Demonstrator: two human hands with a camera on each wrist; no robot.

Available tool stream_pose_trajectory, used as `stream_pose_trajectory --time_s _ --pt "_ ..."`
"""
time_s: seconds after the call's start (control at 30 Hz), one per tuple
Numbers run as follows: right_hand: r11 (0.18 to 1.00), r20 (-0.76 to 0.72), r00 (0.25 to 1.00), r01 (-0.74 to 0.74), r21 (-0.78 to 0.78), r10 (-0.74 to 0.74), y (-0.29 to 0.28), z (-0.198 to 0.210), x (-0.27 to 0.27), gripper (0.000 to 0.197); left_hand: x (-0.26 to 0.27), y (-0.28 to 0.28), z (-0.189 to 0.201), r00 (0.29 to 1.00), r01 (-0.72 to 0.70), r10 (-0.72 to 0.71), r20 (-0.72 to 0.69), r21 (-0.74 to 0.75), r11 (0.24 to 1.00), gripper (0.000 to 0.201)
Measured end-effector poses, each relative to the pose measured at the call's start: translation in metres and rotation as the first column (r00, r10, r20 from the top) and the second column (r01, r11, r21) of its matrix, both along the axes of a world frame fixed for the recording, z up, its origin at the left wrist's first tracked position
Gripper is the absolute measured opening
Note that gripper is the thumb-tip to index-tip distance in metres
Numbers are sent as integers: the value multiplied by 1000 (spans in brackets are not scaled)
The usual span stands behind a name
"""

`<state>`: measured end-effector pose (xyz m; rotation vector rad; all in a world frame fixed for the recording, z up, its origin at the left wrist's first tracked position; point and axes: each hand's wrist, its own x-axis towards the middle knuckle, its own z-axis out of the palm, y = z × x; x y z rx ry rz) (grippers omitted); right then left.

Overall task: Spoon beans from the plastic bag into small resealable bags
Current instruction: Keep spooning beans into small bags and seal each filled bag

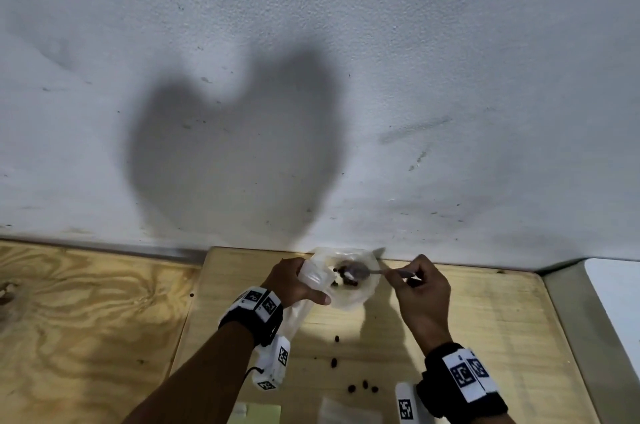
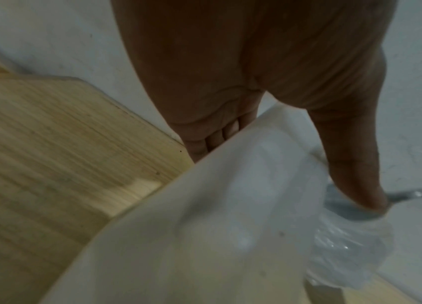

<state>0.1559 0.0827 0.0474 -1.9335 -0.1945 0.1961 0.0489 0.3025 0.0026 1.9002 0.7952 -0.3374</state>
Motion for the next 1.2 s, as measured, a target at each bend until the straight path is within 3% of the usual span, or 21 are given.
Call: stream_pose_trajectory --time_s 0.1,0.27,0.47,0.7,0.83,1.03,1.2 --pt "990 -25 997 67 -126 -70 -6 -8 -3 33 0 -5 1 999 31 -31 10 39 999 81" --pt "958 -33 998 46 -284 -58 0 -20 -13 31 -4 -21 1 998 24 -29 63 84 996 86" --pt "944 -144 943 270 -190 -299 2 -28 -9 18 -6 -22 -3 998 5 -8 56 55 998 91" --pt "874 -448 754 453 -174 -480 0 -62 -6 19 1 -19 -5 1000 18 -18 9 19 1000 91" --pt "857 -590 650 491 -156 -480 6 -75 -6 19 2 -19 -8 999 32 -32 -22 -21 999 84" --pt "834 -611 621 538 -125 -492 18 -83 2 12 1 -14 -6 998 45 -47 -36 -57 997 77" --pt "836 -663 596 543 -84 -454 22 -84 10 23 -1 -11 -3 999 36 -39 -35 -65 997 71"
